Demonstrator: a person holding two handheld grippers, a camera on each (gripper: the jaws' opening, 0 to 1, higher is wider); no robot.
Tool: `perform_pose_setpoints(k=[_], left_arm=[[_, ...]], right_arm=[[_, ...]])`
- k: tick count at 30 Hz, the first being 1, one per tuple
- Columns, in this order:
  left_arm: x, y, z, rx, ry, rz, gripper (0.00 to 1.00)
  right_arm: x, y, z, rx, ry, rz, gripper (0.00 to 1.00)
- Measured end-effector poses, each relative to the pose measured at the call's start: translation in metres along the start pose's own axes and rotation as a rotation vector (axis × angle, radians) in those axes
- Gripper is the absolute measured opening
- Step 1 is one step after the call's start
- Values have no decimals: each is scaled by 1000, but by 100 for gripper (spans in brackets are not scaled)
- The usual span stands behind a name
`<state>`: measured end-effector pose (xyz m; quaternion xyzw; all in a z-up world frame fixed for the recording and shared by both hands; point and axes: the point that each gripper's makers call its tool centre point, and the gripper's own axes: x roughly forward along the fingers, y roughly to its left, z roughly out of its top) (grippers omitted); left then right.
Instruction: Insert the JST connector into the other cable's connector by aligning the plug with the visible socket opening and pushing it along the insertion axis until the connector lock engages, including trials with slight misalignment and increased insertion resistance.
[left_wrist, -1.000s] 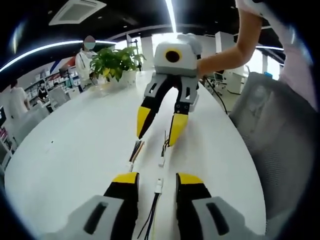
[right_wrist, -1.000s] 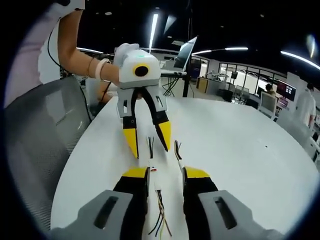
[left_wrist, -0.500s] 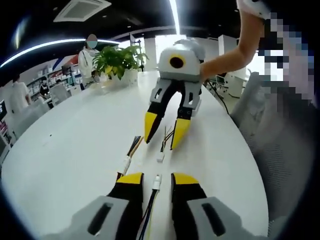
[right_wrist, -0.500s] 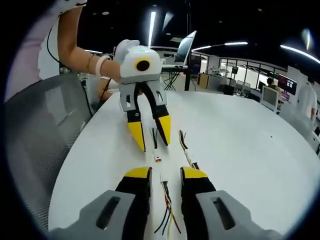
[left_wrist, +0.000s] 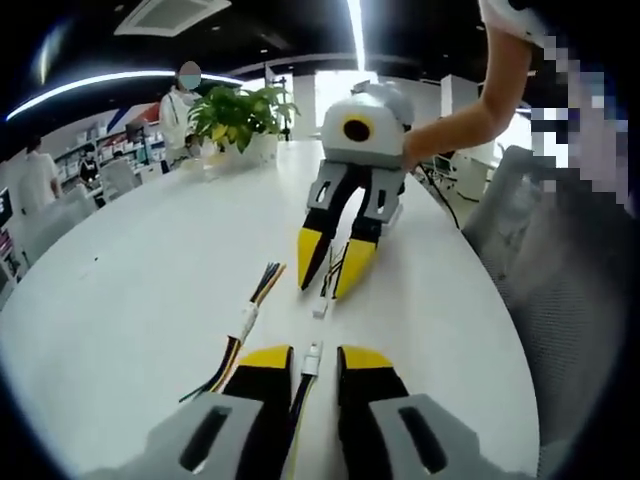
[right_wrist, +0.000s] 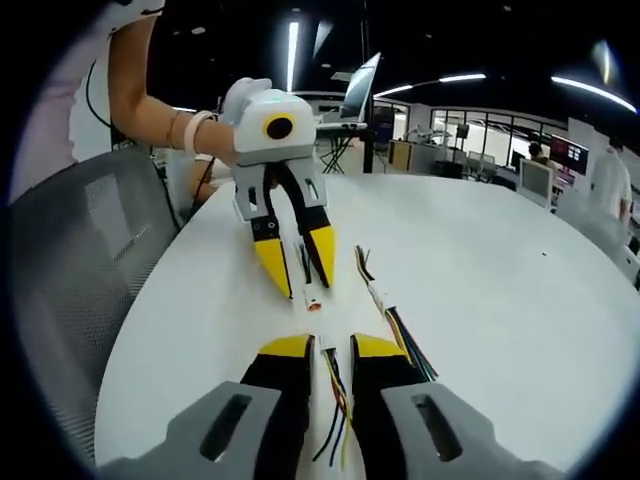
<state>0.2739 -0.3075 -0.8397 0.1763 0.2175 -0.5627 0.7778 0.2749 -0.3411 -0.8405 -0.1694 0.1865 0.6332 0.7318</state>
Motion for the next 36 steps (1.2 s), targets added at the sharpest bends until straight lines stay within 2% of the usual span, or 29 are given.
perform_pose_setpoints(k=[7,11,25,36], left_arm=[[3,0,-6,-18,5,1,10],[2,0,-3,-32,-19,0,10],[2,-1,-5,-15,-39,-5,6],[4,0,-3,-18,-76,2,0]], right_arm=[[4,3,-4,-2,8,13,11],[5,1,-5,-5,7,10,11],[6,0,-7,-4,1,11,5],[6,0,-6,14,-11,20,4]])
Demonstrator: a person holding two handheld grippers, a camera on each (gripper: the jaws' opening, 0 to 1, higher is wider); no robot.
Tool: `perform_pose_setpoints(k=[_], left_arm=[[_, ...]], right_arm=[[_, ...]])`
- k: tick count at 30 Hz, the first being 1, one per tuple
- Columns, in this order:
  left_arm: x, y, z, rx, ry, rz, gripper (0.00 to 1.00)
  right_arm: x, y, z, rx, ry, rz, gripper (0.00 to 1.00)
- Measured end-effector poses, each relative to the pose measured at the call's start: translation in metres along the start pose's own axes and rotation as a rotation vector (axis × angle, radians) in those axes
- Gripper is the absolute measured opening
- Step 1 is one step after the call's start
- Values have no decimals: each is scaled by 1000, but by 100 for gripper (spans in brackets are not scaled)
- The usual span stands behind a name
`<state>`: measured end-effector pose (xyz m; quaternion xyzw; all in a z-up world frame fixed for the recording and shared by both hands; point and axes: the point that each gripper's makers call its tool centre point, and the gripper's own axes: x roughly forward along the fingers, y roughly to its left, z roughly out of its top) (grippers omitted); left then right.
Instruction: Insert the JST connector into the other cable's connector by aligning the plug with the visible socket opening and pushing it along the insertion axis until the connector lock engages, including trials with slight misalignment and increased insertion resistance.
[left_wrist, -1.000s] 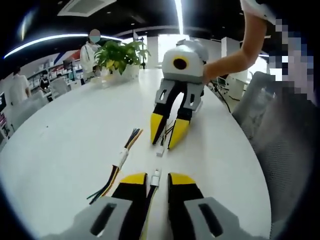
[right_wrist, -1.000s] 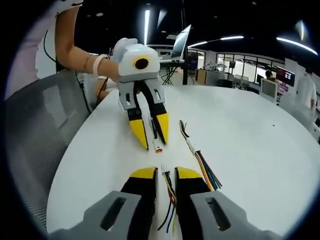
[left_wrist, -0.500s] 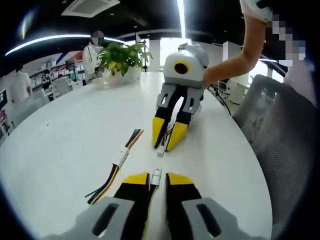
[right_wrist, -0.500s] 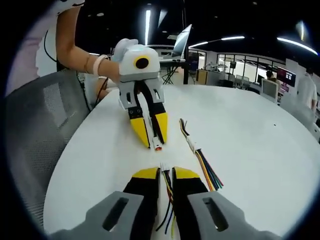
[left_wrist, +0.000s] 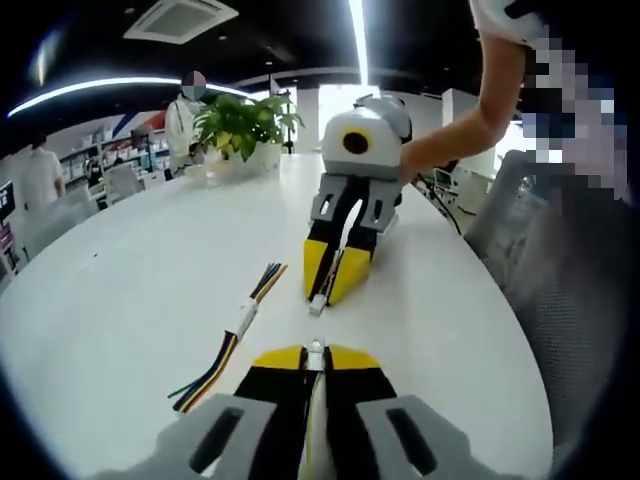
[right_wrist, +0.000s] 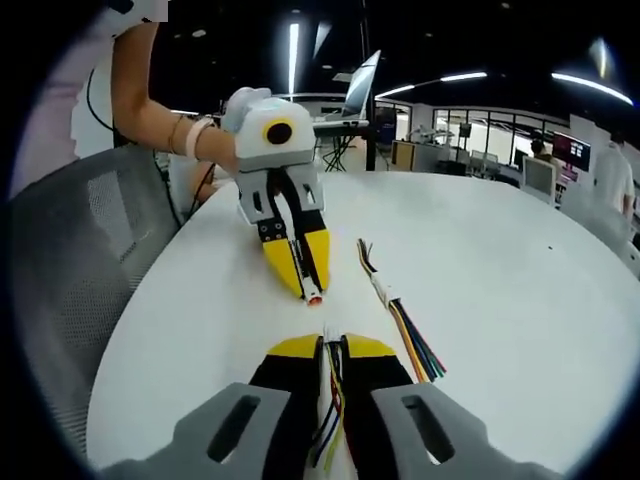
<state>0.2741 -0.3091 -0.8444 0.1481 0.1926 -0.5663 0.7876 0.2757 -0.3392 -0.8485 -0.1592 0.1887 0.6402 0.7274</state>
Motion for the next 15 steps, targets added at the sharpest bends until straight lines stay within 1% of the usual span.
perform_pose_setpoints(k=[10,15], left_arm=[[1,1,0,9,4,-11,0],[3,0,2,56,46,-22,0]], right_arm=[[1,0,1,6,7,15,4],[0,0,0,3,22,22,4]])
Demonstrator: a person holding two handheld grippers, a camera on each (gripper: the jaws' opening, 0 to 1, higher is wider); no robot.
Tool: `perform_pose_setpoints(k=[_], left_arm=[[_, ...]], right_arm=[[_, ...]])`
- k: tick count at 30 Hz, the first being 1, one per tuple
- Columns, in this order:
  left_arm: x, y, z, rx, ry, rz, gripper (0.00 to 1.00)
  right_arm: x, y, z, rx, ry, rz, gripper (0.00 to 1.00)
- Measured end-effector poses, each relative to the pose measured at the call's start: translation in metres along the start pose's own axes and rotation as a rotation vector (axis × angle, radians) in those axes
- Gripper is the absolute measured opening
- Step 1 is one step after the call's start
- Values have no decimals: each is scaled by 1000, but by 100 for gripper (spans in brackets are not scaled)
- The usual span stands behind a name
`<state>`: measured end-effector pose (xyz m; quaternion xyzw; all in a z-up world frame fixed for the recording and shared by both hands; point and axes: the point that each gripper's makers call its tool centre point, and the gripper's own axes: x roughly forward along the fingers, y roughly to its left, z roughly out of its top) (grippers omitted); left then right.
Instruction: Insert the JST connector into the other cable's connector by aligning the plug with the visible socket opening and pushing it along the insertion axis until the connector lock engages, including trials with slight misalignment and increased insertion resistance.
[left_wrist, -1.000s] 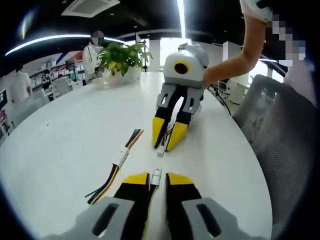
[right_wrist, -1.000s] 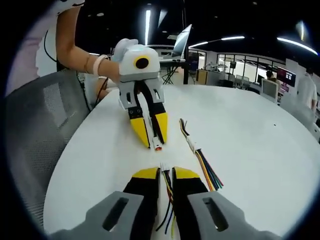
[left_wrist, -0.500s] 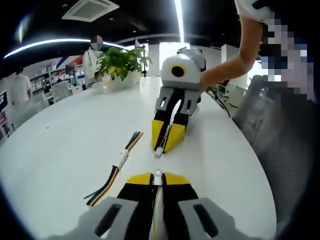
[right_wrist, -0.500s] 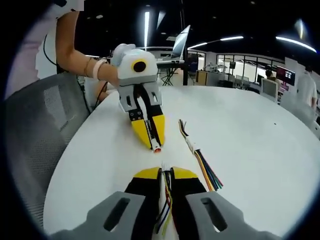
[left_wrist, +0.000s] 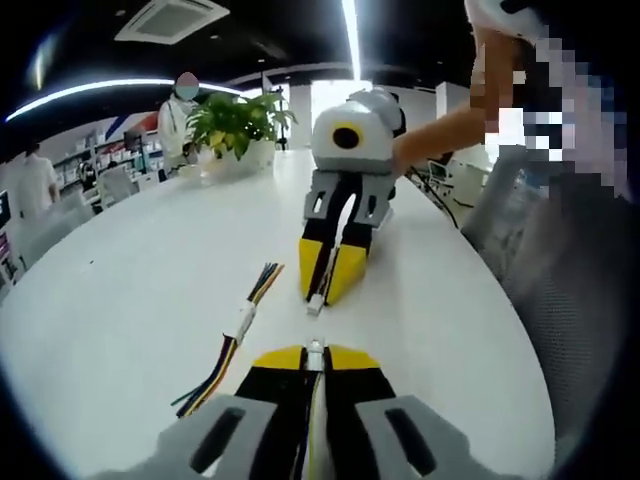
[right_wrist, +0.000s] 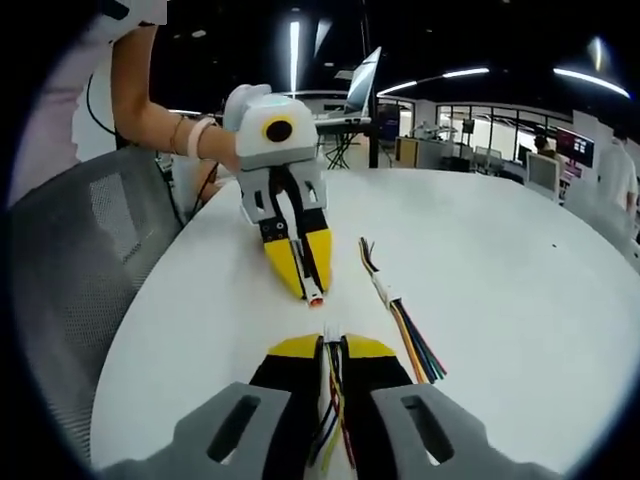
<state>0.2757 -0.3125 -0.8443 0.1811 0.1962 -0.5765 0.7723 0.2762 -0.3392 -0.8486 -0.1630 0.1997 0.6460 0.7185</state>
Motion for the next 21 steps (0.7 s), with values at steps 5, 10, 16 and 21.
perform_pose_setpoints(k=[5,10,16,21], left_arm=[[1,1,0,2,21,-10,0],[0,0,3,24,33,-23,0],[-5,4,10,31,25,-12,0],[-7,5,15,41,22,-10,0]], right_arm=[[-3,0,1,-15,19,4,4],[-7,-1,6,-21,23,13,4],[-6,0,12,-56,36,43,4],[0,2,19,-78,37,65,4]])
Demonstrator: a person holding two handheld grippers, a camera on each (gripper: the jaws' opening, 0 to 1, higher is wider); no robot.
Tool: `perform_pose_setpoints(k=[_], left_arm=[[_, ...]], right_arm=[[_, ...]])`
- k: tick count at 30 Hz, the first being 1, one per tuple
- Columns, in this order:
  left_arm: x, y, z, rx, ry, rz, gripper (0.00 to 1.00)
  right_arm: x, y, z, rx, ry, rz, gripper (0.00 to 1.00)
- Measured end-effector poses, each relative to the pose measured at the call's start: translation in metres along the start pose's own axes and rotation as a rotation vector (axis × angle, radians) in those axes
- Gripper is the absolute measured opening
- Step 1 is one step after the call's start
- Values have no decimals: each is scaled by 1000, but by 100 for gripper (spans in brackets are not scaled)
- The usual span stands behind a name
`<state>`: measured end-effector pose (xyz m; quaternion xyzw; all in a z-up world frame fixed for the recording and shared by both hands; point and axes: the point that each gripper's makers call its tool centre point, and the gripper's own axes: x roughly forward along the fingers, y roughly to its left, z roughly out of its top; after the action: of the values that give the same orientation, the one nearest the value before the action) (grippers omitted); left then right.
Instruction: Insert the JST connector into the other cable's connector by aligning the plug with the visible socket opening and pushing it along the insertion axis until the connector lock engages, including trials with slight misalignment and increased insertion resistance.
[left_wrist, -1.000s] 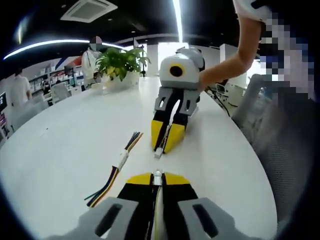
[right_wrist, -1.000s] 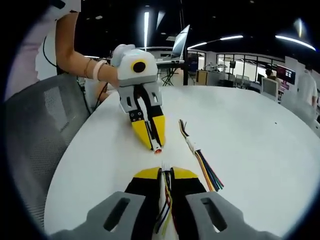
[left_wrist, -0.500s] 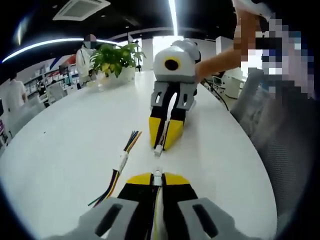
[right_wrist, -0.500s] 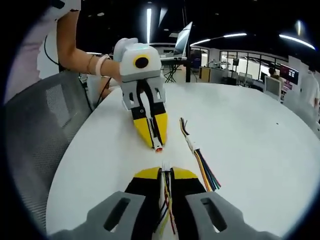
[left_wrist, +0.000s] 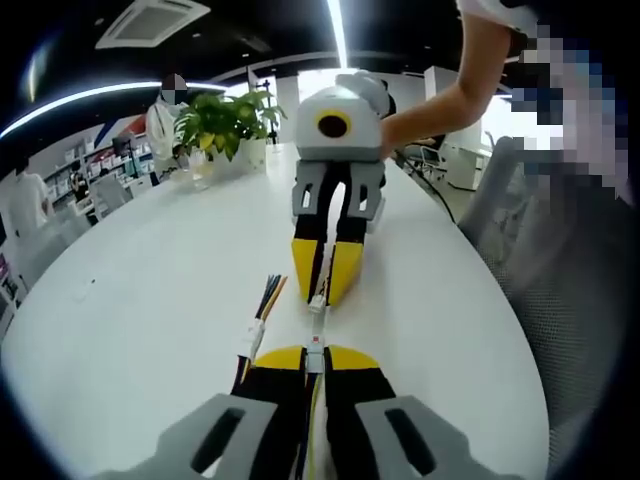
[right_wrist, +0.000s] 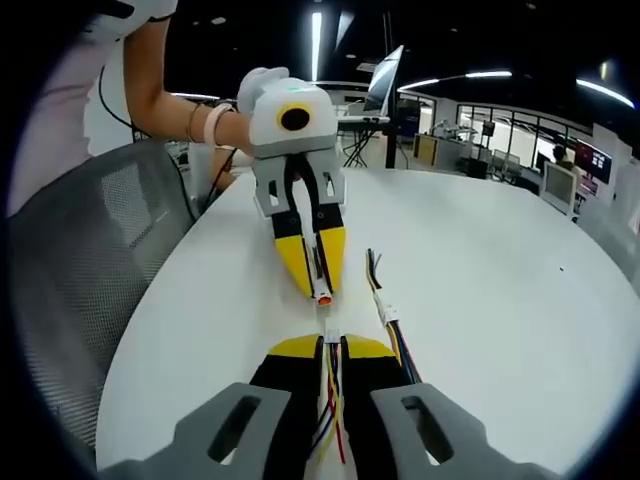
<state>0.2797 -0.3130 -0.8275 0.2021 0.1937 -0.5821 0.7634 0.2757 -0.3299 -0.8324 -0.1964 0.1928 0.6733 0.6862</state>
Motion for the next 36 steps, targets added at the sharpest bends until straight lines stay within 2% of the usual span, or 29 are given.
perform_pose_setpoints(k=[8,16,36], left_arm=[[0,2,0,-5,3,3,0],[2,0,-5,2,22,-6,0],[6,0,-3,35,47,-29,0]], right_arm=[[9,4,1,-15,8,30,4],[10,1,4,-13,-3,30,4],[13,3,-1,-31,23,48,4]])
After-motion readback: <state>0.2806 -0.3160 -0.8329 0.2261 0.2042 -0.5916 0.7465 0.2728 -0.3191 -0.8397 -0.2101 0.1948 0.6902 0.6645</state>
